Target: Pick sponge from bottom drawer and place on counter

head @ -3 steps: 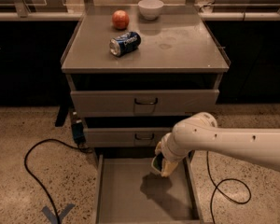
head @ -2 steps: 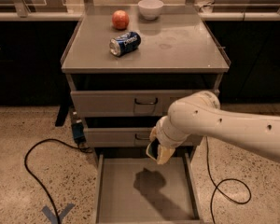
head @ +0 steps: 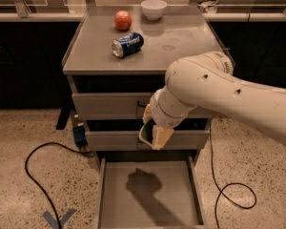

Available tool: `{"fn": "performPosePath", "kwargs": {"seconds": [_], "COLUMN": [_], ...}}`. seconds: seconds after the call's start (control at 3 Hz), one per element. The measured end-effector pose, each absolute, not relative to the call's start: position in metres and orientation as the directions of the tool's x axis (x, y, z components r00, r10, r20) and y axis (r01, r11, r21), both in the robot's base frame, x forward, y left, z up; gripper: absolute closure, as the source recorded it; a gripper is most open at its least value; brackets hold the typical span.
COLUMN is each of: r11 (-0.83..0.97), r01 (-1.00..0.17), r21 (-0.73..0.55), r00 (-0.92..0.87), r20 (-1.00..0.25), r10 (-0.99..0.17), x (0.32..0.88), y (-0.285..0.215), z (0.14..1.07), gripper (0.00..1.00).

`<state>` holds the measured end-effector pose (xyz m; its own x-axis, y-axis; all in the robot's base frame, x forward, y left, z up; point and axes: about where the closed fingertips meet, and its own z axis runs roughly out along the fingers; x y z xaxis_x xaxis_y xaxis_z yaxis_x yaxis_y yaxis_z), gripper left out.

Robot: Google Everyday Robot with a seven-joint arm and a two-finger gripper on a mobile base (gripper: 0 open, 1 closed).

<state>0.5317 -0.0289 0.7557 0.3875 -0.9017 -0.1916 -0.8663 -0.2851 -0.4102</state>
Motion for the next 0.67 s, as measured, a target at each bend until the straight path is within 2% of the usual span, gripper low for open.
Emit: {"fn": "performPosePath", "kwargs": {"seconds": [0.67], "r11": [-0.289], "r01": [-0.853], "r21": [-0.434], "r00": [0.394], "r20": [-0.174], "r10": [-0.902], "x": [0.538], "y": [-0.032], "z": [0.786], "gripper": [1.0]}}
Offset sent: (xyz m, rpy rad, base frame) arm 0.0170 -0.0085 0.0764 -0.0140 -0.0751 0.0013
